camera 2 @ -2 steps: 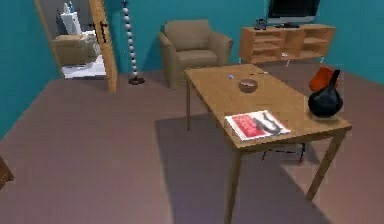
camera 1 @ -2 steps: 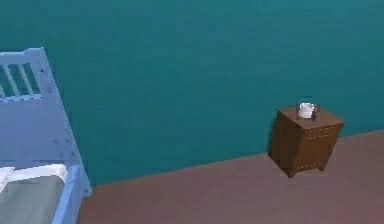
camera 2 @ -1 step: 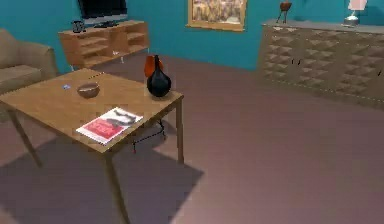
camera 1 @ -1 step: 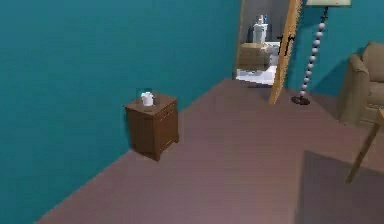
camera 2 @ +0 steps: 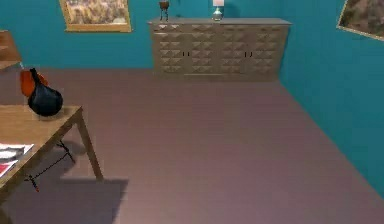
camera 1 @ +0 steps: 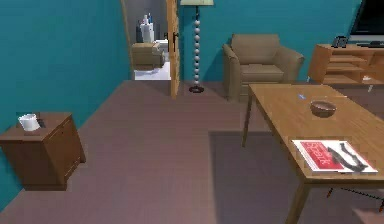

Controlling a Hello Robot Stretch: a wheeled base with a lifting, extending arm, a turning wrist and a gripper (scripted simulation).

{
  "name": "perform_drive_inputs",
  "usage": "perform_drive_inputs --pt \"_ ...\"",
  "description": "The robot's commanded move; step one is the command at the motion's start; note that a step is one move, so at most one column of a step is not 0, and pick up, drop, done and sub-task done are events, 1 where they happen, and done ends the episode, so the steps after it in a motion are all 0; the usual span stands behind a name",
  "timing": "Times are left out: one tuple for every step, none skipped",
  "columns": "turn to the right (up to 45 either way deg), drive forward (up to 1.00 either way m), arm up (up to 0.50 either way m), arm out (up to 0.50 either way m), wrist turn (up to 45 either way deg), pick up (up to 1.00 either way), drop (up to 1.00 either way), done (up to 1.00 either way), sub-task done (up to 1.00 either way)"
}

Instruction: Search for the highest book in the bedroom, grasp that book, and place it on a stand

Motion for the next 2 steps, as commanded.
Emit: perform_drive_inputs --pt "0.0 1.0 0.0 0.0 0.0 0.0 0.0 0.0 0.0" --pt "3.0 0.0 0.0 0.0 0.0 0.0 0.0 0.0 0.0"
